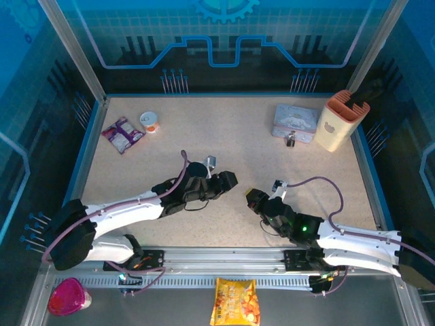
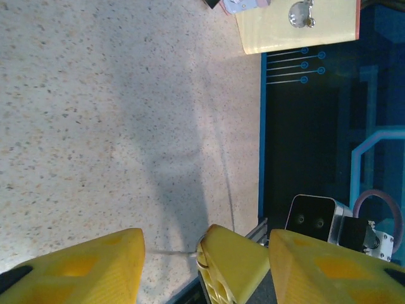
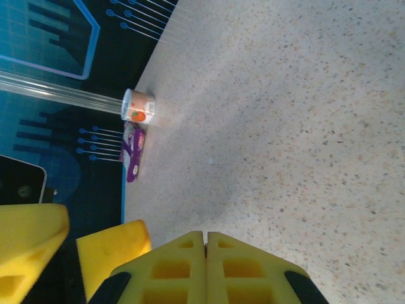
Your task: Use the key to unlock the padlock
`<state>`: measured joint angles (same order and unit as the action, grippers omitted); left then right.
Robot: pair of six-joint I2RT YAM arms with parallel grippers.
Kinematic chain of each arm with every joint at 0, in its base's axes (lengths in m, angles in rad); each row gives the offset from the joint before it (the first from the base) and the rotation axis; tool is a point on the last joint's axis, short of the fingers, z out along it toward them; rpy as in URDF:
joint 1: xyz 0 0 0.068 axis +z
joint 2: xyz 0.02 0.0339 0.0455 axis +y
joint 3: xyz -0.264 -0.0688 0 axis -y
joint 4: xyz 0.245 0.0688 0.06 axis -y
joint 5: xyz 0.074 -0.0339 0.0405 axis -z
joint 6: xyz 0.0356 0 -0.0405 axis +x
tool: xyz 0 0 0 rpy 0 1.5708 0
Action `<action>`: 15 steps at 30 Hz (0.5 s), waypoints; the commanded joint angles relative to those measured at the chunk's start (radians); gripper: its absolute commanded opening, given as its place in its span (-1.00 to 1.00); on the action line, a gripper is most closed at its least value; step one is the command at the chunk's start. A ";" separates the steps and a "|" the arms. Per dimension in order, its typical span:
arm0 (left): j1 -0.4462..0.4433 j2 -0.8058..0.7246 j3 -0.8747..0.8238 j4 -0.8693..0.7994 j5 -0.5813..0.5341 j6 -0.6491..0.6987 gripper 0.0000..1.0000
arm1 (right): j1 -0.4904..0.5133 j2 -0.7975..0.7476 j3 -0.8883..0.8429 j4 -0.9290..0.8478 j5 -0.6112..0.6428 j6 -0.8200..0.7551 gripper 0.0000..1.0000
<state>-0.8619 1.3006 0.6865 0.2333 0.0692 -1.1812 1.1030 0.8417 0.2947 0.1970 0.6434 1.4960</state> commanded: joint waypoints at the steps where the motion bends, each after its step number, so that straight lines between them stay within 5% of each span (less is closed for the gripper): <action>1: -0.021 0.024 0.038 -0.010 0.004 -0.015 0.10 | 0.019 -0.011 -0.003 0.040 0.066 0.003 -1.00; 10: -0.025 0.043 -0.024 0.108 0.027 -0.081 0.18 | 0.019 -0.045 -0.006 0.067 0.064 -0.042 -1.00; 15: -0.014 0.009 -0.028 0.049 0.010 -0.003 0.26 | 0.016 -0.057 0.040 -0.029 0.058 -0.066 -1.00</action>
<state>-0.8810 1.3323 0.6807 0.2825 0.0757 -1.2278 1.1118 0.8017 0.2966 0.2096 0.6586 1.4574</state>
